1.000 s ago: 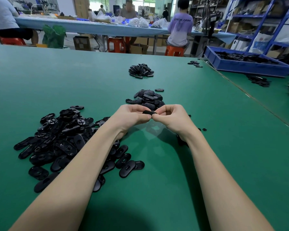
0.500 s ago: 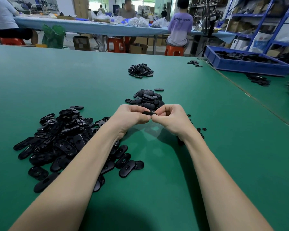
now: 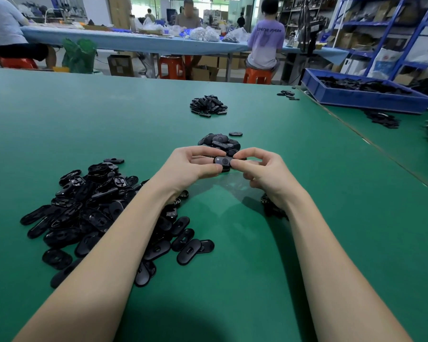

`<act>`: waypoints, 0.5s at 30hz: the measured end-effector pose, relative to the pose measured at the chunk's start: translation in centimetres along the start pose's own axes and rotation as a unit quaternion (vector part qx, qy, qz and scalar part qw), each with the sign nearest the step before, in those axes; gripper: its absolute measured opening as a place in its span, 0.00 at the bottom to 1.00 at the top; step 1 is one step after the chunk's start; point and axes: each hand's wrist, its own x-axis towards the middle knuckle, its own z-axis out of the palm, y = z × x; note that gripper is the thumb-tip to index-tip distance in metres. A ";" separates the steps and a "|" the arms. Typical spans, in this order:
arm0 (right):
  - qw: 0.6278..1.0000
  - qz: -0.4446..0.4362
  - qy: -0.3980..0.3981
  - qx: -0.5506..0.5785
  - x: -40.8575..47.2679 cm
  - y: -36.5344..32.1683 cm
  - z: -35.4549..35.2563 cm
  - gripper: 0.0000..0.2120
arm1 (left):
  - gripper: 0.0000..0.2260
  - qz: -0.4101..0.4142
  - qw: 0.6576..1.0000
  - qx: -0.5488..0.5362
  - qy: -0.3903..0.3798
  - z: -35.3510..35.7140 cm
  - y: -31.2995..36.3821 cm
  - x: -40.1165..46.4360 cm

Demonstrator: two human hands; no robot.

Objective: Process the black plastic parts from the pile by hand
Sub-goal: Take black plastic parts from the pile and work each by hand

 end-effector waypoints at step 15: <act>0.989 -0.084 0.035 -0.112 -0.1 -1.2 -0.3 0.04 | 0.12 0.014 0.999 0.029 0.044 0.4 0.1 -0.1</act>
